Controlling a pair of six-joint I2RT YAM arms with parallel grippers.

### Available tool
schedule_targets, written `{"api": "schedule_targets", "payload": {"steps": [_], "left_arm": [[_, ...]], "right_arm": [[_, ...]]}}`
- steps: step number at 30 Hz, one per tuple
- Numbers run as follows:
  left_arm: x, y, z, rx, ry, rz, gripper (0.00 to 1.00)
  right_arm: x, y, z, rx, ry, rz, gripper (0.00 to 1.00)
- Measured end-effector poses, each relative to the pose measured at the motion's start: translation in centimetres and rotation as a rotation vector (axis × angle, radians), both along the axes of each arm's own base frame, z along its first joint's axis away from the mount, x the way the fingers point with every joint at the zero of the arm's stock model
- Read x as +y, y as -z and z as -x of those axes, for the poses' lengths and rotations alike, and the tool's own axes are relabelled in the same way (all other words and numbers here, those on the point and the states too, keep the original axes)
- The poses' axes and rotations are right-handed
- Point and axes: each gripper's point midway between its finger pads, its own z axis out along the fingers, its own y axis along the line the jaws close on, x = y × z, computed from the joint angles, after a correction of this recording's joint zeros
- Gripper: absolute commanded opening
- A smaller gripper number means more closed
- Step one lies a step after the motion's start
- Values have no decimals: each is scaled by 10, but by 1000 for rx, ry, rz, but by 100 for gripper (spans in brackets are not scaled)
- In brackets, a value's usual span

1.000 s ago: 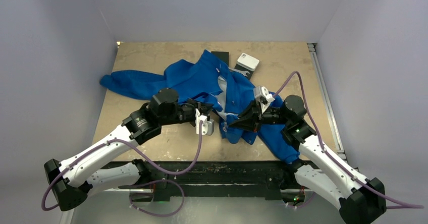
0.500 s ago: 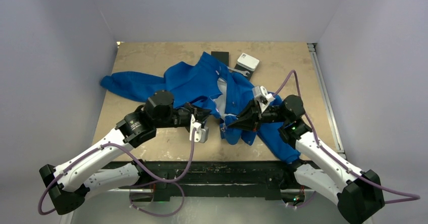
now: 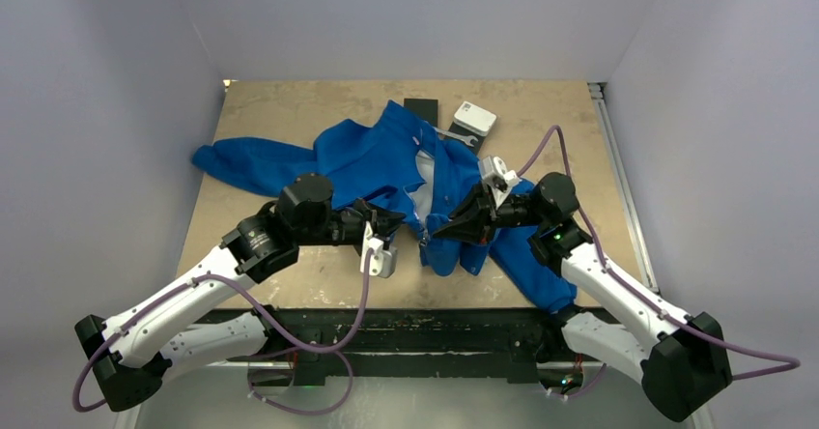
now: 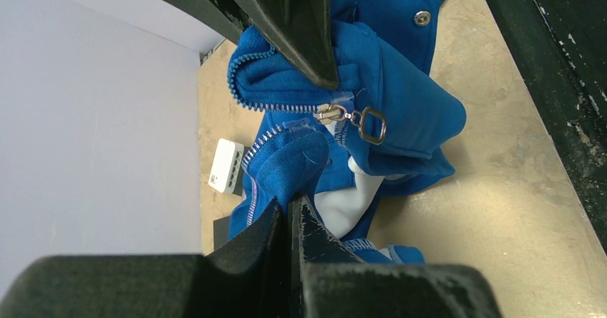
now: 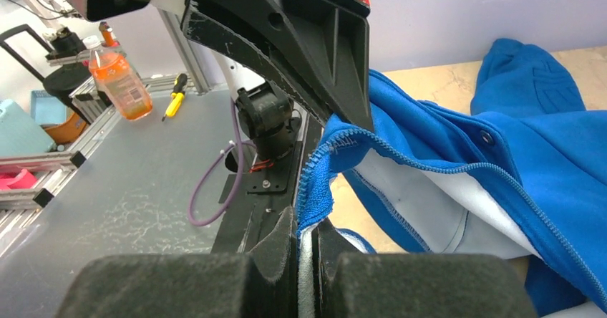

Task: Zip up the jacket

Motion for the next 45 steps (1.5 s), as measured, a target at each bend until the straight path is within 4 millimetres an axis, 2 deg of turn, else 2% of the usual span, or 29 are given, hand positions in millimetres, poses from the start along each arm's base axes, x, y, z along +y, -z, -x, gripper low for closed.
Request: {"api": "schedule_targets", "payload": {"steps": [5,19,45], "left_arm": [[0,-1,1,-2,4,3,0],[1,-5,2,-43,20,3,0],[2,-1,6,-52,38,5,0]], "right_arm": [[1,3,-2,5,0,5,0],[2,-4,-1,-30,-24,-17,0],[4,-13,0,-36,-57,-51,0]]}}
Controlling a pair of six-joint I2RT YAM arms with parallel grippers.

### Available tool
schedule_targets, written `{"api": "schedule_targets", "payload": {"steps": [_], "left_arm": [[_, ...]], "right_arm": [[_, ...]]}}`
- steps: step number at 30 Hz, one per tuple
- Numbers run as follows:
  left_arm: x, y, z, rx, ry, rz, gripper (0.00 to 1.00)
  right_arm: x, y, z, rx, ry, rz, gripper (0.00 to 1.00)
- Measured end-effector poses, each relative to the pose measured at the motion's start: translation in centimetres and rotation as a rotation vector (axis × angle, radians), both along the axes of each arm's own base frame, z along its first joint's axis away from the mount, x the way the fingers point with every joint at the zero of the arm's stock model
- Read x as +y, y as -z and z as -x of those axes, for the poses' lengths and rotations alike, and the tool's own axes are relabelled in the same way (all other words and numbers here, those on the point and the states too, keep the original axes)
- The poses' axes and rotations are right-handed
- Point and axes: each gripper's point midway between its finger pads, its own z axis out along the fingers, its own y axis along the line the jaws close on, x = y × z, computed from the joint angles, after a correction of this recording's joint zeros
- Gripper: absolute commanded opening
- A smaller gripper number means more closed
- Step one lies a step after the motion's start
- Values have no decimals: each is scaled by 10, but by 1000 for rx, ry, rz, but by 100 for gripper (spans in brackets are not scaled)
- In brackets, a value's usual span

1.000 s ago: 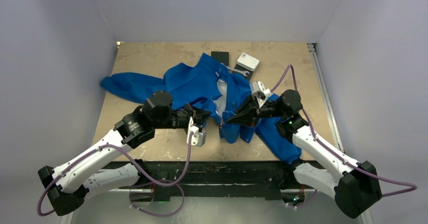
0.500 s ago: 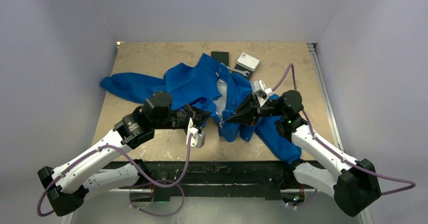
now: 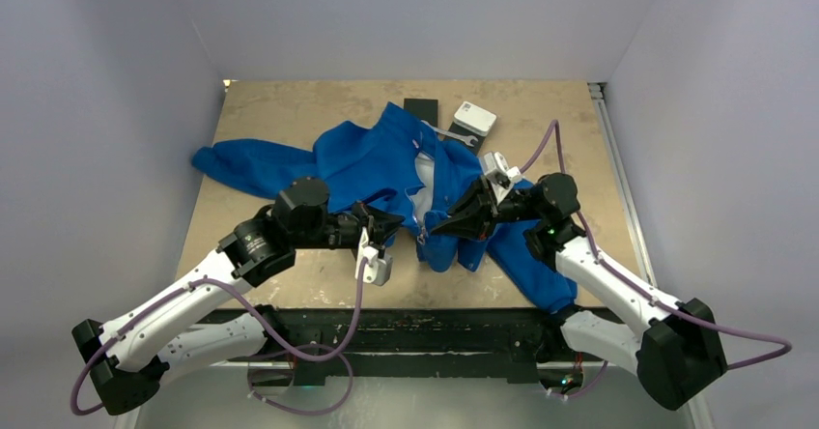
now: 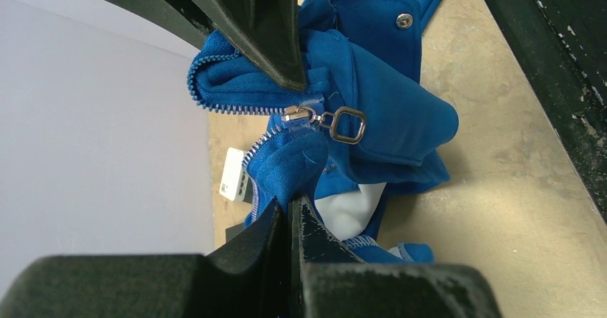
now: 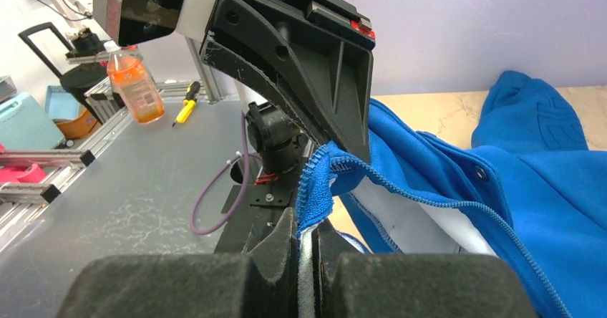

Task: Zip up the jacket

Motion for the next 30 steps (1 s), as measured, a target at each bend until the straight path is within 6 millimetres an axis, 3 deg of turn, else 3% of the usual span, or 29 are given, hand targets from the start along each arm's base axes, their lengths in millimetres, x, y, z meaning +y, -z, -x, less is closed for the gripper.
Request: {"api": "schedule_targets", "payload": {"steps": [15,23,30], "left_arm": [[-1,1,2,-7,18,-2,0],[-1,0,1,-18,17,4,0],[-3,-15,-5,-29,-21,72,0]], "right_arm": [[3,-2,-4,4,-14,-20,0],[-1,-10,4,-15,-34,-34,0],[-4,-3,7,-17,-21,1,0]]}}
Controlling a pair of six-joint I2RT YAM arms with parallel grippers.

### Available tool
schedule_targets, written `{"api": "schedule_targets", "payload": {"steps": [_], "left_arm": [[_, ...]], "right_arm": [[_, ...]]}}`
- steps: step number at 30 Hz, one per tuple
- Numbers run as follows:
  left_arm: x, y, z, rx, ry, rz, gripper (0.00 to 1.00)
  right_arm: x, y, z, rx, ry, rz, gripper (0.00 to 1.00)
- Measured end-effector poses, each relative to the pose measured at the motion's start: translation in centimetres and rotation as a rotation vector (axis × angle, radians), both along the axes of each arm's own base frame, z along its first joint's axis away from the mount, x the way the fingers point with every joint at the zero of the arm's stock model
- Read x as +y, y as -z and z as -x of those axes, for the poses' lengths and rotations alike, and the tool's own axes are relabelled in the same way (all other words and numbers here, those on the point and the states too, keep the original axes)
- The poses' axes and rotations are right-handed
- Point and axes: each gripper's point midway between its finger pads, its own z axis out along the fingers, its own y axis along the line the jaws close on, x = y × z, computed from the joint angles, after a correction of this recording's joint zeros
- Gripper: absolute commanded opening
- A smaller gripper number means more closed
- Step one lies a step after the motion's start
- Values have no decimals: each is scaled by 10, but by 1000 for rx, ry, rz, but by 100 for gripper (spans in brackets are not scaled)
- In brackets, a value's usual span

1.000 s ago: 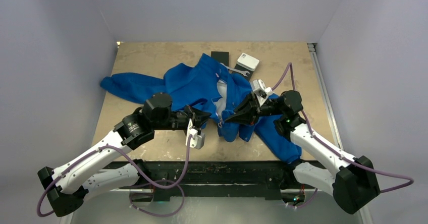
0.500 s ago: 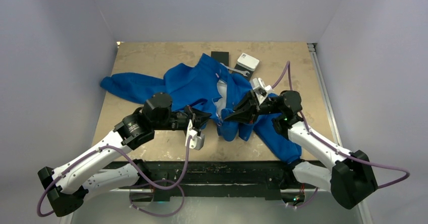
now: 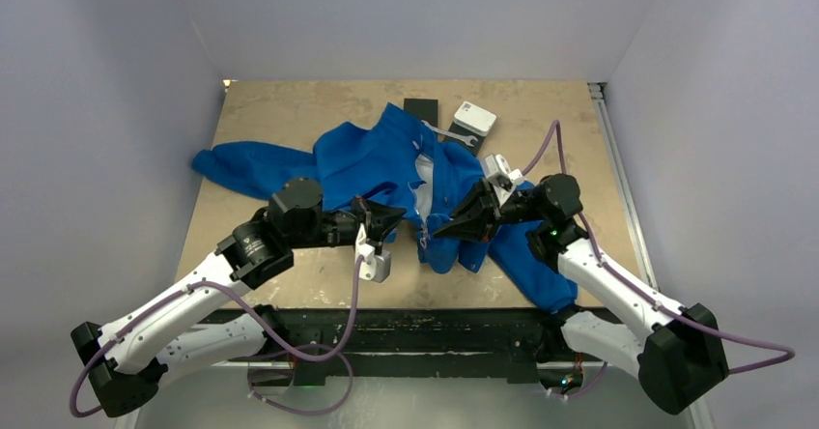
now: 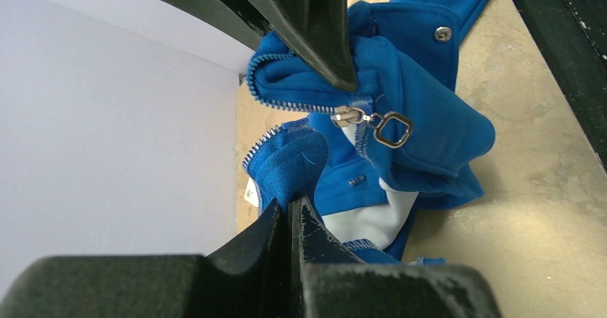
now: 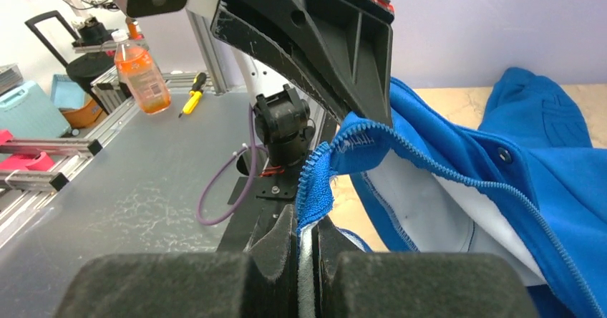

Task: Zip up the jacket

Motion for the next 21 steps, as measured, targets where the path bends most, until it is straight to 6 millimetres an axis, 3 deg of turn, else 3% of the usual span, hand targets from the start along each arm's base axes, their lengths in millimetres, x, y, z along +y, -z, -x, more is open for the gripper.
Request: {"api": "schedule_targets", "payload": {"steps": [7,21], "left_arm": [[0,-2,0,-4,1,8,0],[0,6,3,-11,23,-22,0]], "right_arm": [[1,7,-1,20,-8,19,0],[1,-4,2,-4,-37,-16,0]]}}
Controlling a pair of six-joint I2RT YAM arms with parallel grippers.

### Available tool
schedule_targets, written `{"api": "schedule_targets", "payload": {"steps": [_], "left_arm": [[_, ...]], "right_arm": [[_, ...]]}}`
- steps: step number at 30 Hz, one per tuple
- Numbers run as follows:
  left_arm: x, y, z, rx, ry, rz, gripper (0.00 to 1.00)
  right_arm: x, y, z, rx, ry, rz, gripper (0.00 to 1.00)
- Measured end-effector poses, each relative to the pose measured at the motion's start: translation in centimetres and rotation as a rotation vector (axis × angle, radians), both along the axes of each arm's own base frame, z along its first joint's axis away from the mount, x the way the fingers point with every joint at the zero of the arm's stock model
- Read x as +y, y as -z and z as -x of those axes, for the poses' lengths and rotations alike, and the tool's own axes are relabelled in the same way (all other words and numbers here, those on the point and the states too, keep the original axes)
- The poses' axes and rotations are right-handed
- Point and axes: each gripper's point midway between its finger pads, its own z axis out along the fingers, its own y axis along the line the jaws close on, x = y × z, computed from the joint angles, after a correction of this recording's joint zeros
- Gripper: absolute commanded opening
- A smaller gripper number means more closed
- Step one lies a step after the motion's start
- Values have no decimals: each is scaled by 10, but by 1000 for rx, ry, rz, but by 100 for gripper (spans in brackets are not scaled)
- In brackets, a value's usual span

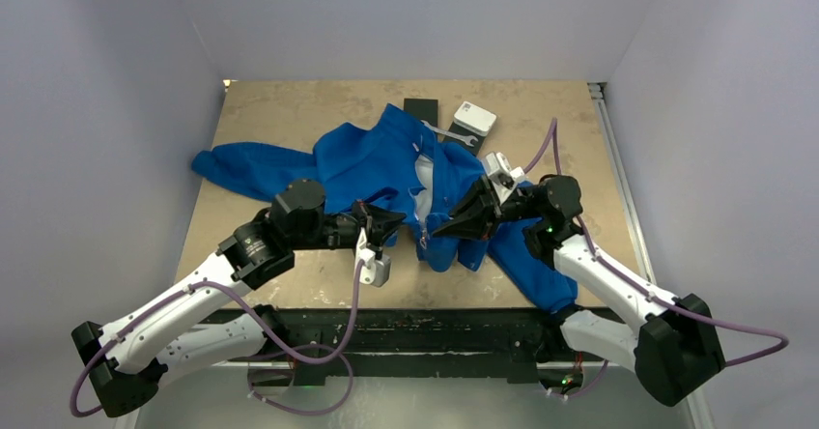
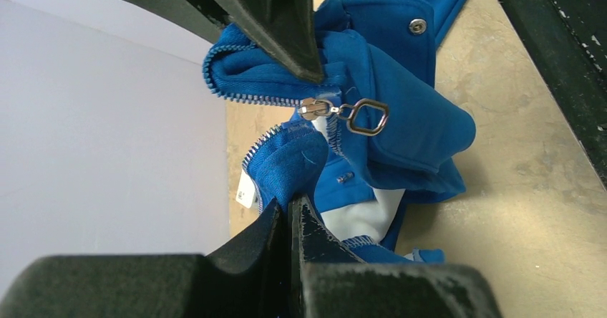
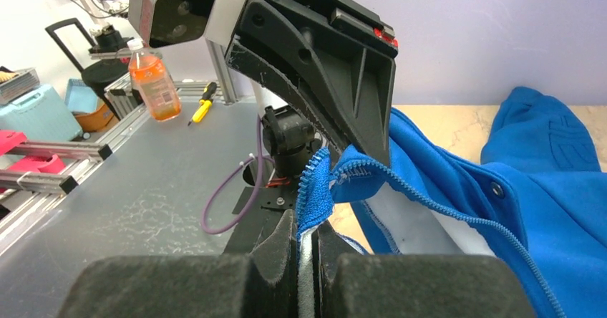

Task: Zip up the jacket

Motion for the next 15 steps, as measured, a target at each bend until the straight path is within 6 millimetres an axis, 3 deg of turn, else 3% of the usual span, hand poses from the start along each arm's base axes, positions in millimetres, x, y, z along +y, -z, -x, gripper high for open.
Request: {"api": "schedule_targets", "payload": {"steps": [15], "left_arm": [[0,3,2,-10,13,-6,0]], "right_arm": [[2,-3,-2,10,-10,-17,0]]}}
